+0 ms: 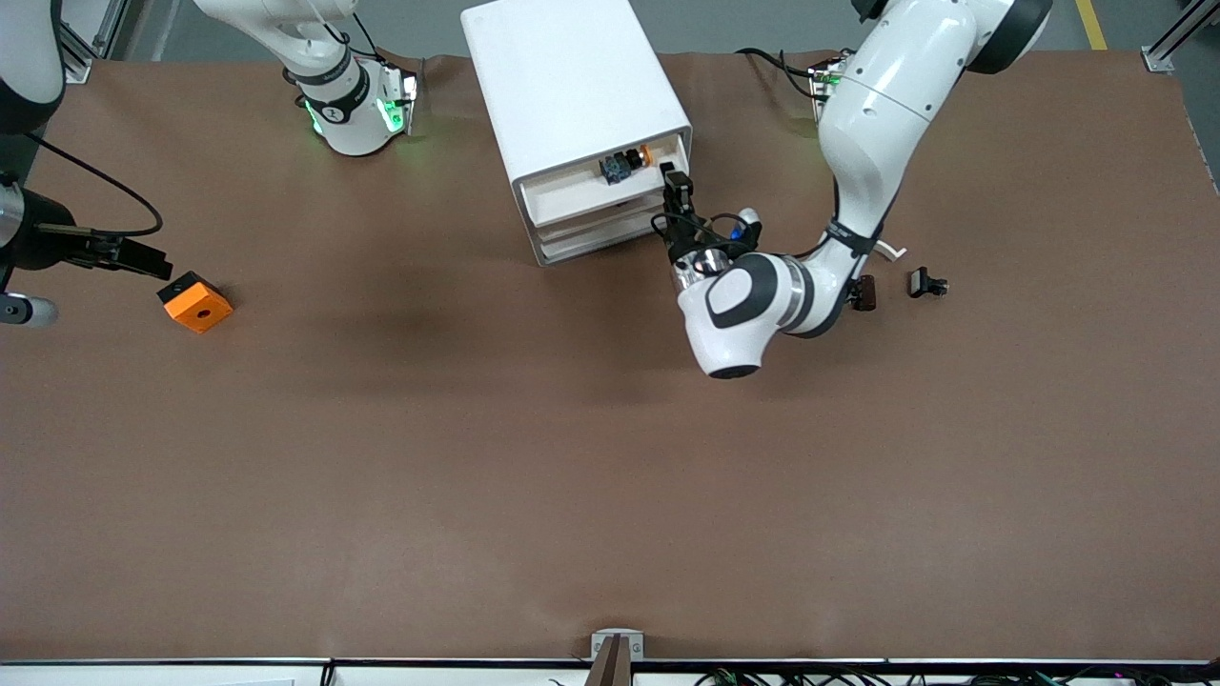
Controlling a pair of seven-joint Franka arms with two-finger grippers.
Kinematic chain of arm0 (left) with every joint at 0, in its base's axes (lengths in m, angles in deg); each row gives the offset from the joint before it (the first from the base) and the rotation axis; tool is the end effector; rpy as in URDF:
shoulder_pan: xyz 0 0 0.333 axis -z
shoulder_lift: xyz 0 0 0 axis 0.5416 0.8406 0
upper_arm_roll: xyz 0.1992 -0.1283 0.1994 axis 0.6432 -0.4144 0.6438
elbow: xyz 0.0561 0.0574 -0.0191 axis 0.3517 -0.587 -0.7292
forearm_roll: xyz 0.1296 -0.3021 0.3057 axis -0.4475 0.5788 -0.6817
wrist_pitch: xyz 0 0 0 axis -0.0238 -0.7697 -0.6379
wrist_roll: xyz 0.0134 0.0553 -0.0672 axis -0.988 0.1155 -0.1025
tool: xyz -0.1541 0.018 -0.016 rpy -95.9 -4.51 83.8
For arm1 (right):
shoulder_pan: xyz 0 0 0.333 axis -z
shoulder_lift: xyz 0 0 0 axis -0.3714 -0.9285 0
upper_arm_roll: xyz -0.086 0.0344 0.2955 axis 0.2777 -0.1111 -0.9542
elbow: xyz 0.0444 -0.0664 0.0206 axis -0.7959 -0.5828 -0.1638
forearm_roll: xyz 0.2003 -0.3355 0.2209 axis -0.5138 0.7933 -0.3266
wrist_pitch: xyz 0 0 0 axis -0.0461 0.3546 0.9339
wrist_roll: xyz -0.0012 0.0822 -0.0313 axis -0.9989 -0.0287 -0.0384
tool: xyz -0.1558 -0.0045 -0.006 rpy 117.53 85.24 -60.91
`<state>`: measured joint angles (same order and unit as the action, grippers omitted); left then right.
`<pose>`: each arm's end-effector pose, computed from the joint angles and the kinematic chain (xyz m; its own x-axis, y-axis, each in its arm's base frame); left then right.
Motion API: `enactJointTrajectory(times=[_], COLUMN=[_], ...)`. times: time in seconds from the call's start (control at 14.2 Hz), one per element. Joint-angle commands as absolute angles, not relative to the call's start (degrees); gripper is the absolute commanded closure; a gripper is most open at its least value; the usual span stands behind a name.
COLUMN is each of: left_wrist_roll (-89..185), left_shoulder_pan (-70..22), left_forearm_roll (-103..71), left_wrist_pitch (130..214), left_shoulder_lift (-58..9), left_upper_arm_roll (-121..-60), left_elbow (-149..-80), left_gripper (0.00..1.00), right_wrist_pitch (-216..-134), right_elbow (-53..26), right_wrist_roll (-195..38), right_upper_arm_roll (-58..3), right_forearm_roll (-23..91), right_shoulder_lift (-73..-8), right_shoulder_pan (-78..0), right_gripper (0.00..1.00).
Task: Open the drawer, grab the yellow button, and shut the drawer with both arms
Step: 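Pull the drawer open with the left gripper while the right gripper approaches, then reach the right gripper into the open drawer toward the button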
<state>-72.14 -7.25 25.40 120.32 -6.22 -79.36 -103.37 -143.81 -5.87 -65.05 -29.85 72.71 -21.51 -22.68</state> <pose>0.4326 -0.4301 0.1832 -0.2538 0.9667 -0.0329 0.1046 -0.0064 -0.9945 0.6063 -0.0298 0.5069 0.9633 -0.1900 -0.1898 -0.1820 -0.9815 0.0592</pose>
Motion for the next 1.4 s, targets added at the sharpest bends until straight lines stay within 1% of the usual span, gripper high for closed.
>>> enactJointTrajectory(times=[0.0,0.28,0.49,0.56,0.63,0.7,0.77,0.84,0.91,1.33], left_wrist_roll=[-72.5,-72.5,-72.4,-72.3,-72.3,-72.2,-71.9,-71.1,-69.7,-59.0], left_shoulder_pan=[-9.5,-12.2,-12.8,-12.7,-12.7,-12.7,-12.7,-12.8,-12.9,-15.1], left_forearm_roll=[27.2,29.3,29.9,29.8,29.8,29.7,29.6,29.5,29.3,26.6], left_wrist_pitch=[121.6,123.3,123.5,123.5,123.5,123.5,123.7,123.7,123.7,123.7], left_shoulder_lift=[-7.4,-7.4,-7.4,-7.4,-7.4,-7.4,-7.4,-7.6,-8.5,-8.4], left_upper_arm_roll=[-79.3,-79.3,-79.2,-79.2,-79.2,-79.2,-79.2,-79.2,-79.0,-78.1], left_elbow=[-103.3,-101.8,-101.4,-101.4,-101.4,-101.4,-101.4,-101.3,-101.2,-93.7], left_gripper=[0.84,0.82,0.78,0.75,0.68,0.47,0.23,0.04,0.00,0.00], right_wrist_pitch=[-142.6,-142.7,-143.0,-143.2,-143.3,-143.7,-145.7,-147.1,-147.9,-152.8], right_elbow=[-4.7,-4.7,-4.6,-4.6,-4.6,-4.6,-4.8,-4.9,-4.8,-4.7], right_wrist_roll=[-58.6,-52.9,-46.9,-44.8,-42.4,-39.4,-36.2,-33.6,-30.9,-12.4], right_upper_arm_roll=[-29.9,-29.9,-29.9,-29.9,-29.9,-29.8,-29.9,-29.8,-29.9,-29.9], right_forearm_roll=[72.6,72.5,72.4,72.1,69.7,67.3,65.9,65.7,65.5,65.4], right_shoulder_lift=[-21.9,-21.9,-21.9,-21.9,-21.9,-22.1,-22.5,-22.9,-23.6,-26.4], right_shoulder_pan=[-24.8,-28.4,-31.8,-33.0,-33.9,-34.2,-35.3,-37.3,-39.2,-50.8], right_gripper=[0.00,0.00,0.00,0.00,0.00,0.00,0.00,0.00,0.00,0.00])
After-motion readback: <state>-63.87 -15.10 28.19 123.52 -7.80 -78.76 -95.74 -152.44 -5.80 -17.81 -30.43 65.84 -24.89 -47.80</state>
